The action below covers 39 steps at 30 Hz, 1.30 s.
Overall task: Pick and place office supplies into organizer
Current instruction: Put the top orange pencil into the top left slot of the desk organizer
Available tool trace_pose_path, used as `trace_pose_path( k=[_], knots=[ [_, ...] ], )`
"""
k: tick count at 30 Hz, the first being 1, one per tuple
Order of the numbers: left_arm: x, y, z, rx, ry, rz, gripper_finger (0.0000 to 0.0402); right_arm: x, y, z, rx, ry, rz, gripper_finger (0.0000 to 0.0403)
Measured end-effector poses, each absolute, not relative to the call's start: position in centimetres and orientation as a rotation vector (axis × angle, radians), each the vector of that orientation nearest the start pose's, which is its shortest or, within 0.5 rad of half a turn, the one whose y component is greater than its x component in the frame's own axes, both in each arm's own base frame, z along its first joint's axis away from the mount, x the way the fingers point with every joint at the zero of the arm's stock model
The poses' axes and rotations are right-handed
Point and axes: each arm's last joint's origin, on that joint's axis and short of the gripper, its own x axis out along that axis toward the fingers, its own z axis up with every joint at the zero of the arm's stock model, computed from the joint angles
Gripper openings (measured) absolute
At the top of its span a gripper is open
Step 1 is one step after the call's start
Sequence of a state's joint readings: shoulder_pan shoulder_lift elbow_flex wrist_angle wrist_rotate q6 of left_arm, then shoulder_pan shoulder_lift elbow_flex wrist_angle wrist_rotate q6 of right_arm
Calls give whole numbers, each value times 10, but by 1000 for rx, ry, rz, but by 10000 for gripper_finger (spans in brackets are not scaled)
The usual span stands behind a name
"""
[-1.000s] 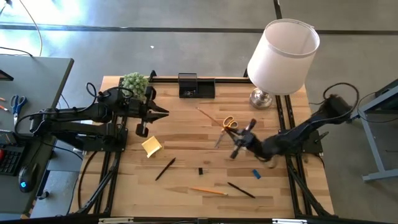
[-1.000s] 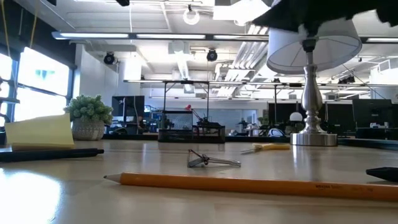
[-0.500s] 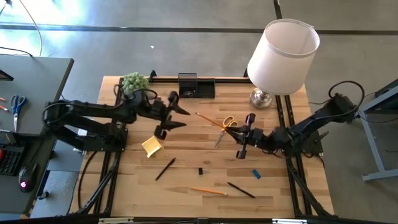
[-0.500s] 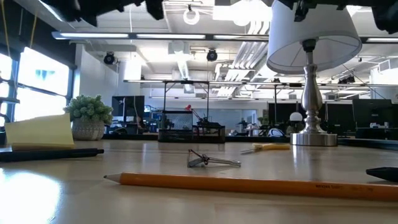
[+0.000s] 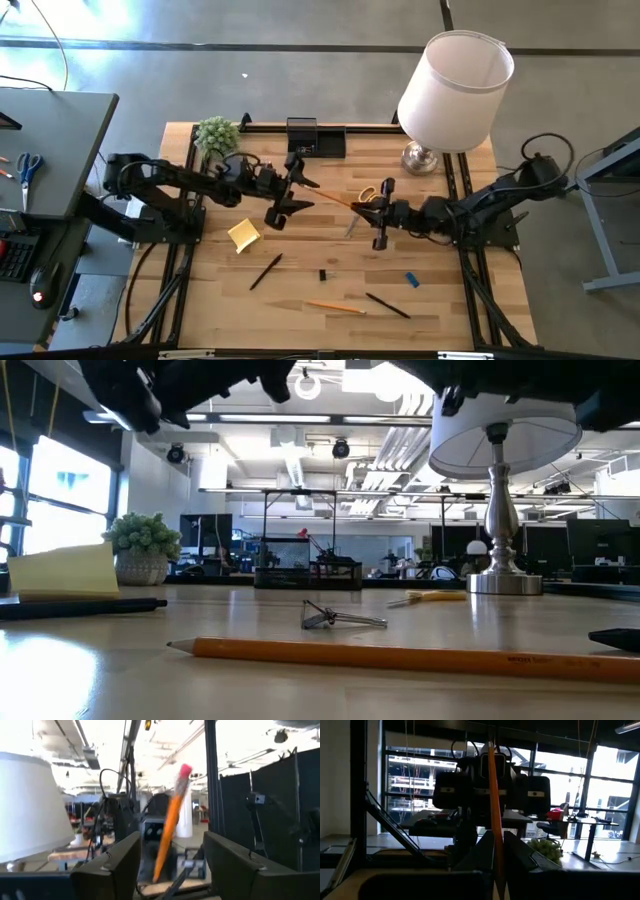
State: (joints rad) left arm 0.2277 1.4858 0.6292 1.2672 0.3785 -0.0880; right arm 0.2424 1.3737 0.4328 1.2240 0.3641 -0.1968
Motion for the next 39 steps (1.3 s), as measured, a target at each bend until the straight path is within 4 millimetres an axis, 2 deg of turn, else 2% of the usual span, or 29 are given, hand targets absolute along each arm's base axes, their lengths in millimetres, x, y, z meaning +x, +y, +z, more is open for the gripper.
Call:
trace_pose_path(
  k=[6, 18, 31, 39],
  knots=[
    [290, 43, 255, 76, -402, -113, 204, 256, 47, 216, -94, -303, -138, 8],
    [291, 45, 254, 73, -395, -53, 198, 257, 47, 214, -94, -296, -139, 9],
    [291, 45, 253, 45, -383, -57, 69, 258, 47, 212, -83, -274, -137, 10],
    [291, 45, 253, 44, -382, -57, 18, 258, 45, 211, -80, -263, -140, 10]
  ],
)
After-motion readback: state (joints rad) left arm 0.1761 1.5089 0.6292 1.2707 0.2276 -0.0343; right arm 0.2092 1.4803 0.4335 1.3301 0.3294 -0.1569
